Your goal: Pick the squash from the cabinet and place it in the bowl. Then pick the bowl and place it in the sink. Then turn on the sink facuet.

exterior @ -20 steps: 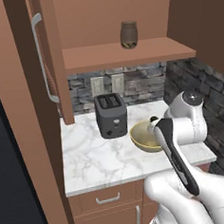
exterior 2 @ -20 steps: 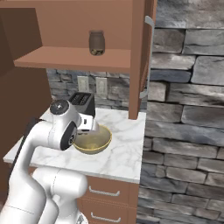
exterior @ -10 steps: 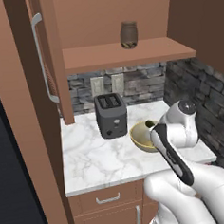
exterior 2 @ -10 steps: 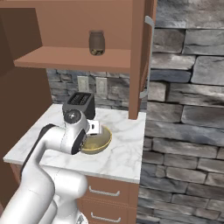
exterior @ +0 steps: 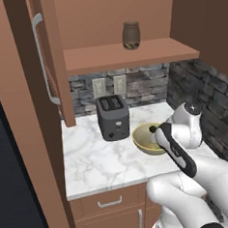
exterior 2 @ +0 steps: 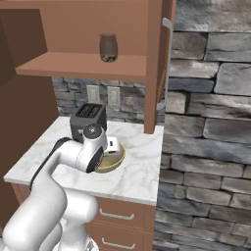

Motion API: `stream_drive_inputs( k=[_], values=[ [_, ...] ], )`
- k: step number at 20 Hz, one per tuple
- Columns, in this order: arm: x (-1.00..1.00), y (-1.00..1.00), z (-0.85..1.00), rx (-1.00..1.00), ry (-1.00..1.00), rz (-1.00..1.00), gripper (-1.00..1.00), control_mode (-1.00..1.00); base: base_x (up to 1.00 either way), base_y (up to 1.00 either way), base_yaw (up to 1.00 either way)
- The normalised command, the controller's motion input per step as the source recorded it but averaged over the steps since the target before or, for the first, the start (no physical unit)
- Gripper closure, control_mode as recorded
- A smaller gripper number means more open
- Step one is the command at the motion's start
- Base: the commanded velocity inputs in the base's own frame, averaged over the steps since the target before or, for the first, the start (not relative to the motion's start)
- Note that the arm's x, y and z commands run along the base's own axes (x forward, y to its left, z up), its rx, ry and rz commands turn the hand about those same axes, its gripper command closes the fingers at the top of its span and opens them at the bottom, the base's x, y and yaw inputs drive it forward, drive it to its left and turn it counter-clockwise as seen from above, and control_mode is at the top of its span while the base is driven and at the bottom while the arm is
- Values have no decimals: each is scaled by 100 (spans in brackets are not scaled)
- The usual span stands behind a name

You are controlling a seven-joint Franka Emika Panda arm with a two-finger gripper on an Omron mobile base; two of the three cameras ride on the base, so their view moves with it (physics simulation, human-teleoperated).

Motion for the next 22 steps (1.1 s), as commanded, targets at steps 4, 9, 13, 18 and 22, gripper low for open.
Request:
stream_drive_inputs(
  k=[4,9,13,18,22],
  values=[
    [22,0,-35,0,-6,0,100,-100,0,0,0],
    [6,0,-46,-1,-7,2,100,-100,0,0,0],
    [14,3,-57,-4,-1,3,100,-100,0,0,0],
    [8,10,-57,-5,-1,6,100,-100,0,0,0],
    [7,13,-36,-3,-3,9,100,-100,0,0,0]
  ],
)
